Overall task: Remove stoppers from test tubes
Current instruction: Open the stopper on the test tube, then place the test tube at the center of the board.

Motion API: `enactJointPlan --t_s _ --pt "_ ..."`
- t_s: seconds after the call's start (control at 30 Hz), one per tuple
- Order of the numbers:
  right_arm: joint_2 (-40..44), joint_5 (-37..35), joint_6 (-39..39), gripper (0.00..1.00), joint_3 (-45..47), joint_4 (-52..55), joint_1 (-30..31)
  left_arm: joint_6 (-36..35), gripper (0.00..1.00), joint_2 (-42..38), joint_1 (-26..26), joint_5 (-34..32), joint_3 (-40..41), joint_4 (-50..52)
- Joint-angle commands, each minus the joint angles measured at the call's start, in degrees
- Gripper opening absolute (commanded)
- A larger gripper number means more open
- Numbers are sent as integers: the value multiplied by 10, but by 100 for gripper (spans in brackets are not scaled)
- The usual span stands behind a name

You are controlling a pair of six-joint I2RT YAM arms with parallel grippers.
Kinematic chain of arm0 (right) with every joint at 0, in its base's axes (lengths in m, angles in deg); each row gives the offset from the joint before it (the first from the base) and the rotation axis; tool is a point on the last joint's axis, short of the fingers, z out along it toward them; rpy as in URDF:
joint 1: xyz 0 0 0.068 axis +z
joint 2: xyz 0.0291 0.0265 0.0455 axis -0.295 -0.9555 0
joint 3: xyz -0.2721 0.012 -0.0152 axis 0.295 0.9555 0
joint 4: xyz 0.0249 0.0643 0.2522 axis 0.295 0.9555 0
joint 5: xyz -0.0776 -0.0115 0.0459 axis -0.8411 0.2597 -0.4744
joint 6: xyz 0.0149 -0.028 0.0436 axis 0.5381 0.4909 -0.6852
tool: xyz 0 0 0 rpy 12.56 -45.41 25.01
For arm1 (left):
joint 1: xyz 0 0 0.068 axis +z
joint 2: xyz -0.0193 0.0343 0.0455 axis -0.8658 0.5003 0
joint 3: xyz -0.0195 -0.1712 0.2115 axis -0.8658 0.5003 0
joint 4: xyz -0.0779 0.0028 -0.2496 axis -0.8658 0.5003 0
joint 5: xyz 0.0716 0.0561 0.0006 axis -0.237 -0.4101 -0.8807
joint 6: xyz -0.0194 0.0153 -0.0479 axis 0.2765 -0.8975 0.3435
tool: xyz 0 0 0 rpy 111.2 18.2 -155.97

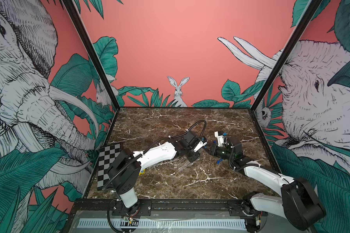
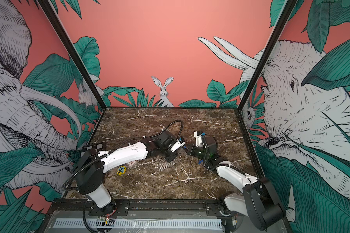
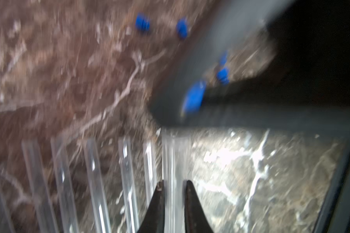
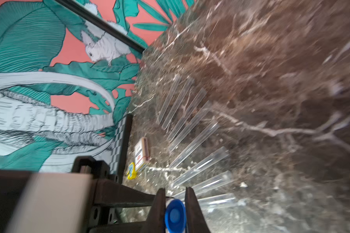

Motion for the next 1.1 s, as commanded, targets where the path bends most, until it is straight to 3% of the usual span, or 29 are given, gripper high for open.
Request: enactJointPlan --t_s 0.0,0.3,0.5,0.73,1.07 --pt "27 -42 33 12 -30 11 -11 3 14 1 15 -49 23 90" --pt "25 -50 20 12 -17 3 -16 8 14 -5 14 -42 24 88" --pt "65 -77 11 11 26 89 -69 15 15 0 6 -11 19 82" --pt "99 -138 81 11 21 281 -116 27 15 36 -30 -5 -7 83" --pt "80 -157 96 10 35 306 -131 24 17 89 -49 -18 -45 98"
